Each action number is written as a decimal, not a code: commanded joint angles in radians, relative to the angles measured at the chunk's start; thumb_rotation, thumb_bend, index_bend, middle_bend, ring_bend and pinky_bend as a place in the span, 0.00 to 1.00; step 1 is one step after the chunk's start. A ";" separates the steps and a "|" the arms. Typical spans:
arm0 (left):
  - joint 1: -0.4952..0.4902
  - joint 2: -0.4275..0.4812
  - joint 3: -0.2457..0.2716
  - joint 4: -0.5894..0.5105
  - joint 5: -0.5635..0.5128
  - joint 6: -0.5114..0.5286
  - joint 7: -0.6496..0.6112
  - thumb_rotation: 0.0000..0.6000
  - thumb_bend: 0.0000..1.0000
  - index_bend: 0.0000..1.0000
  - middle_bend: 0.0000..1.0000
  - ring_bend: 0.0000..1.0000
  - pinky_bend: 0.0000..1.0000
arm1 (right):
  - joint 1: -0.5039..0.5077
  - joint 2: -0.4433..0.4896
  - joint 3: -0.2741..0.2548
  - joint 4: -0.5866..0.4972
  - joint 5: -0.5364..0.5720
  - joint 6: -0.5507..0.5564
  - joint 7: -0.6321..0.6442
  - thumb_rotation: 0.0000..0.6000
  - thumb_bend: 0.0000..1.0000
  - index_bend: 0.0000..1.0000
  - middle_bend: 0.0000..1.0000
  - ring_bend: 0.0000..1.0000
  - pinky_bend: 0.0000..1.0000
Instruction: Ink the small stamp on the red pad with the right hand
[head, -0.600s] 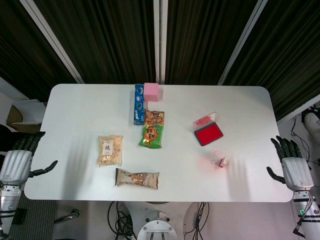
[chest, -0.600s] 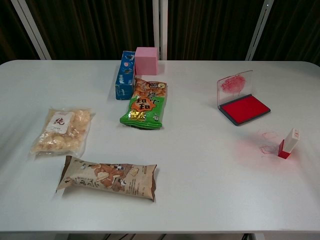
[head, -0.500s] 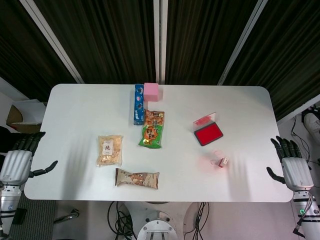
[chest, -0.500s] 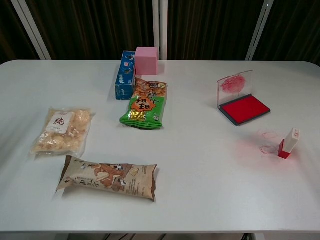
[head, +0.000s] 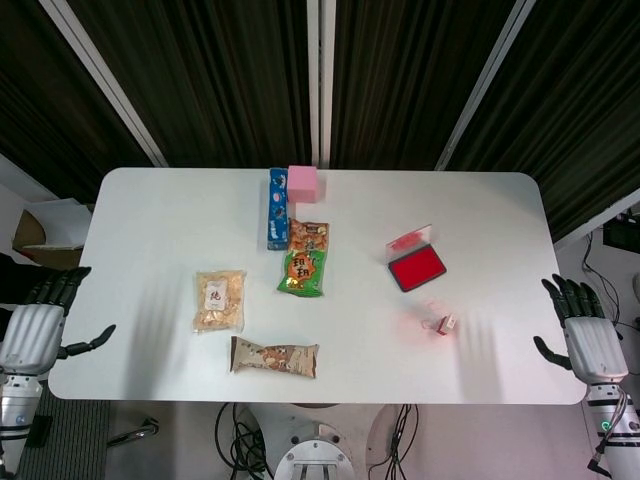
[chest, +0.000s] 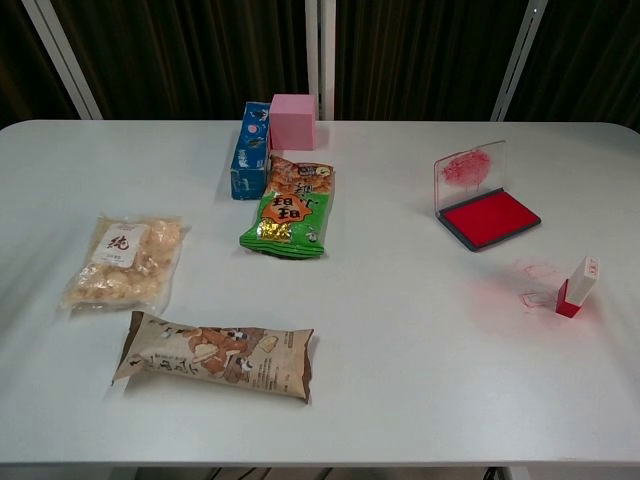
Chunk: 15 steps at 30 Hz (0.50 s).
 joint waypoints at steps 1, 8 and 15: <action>0.000 0.000 -0.001 0.001 -0.004 -0.003 -0.002 0.49 0.17 0.11 0.14 0.12 0.21 | 0.001 0.002 -0.001 -0.001 -0.003 0.000 0.002 1.00 0.19 0.00 0.00 0.00 0.00; -0.004 -0.015 -0.003 0.017 -0.009 -0.010 -0.009 0.49 0.17 0.11 0.14 0.12 0.21 | 0.012 0.001 0.003 0.007 -0.003 -0.012 -0.014 1.00 0.19 0.00 0.00 0.00 0.00; -0.005 -0.013 -0.004 0.015 -0.010 -0.011 -0.004 0.49 0.17 0.11 0.14 0.12 0.21 | 0.039 0.005 -0.004 0.011 -0.032 -0.038 -0.044 1.00 0.19 0.00 0.00 0.00 0.00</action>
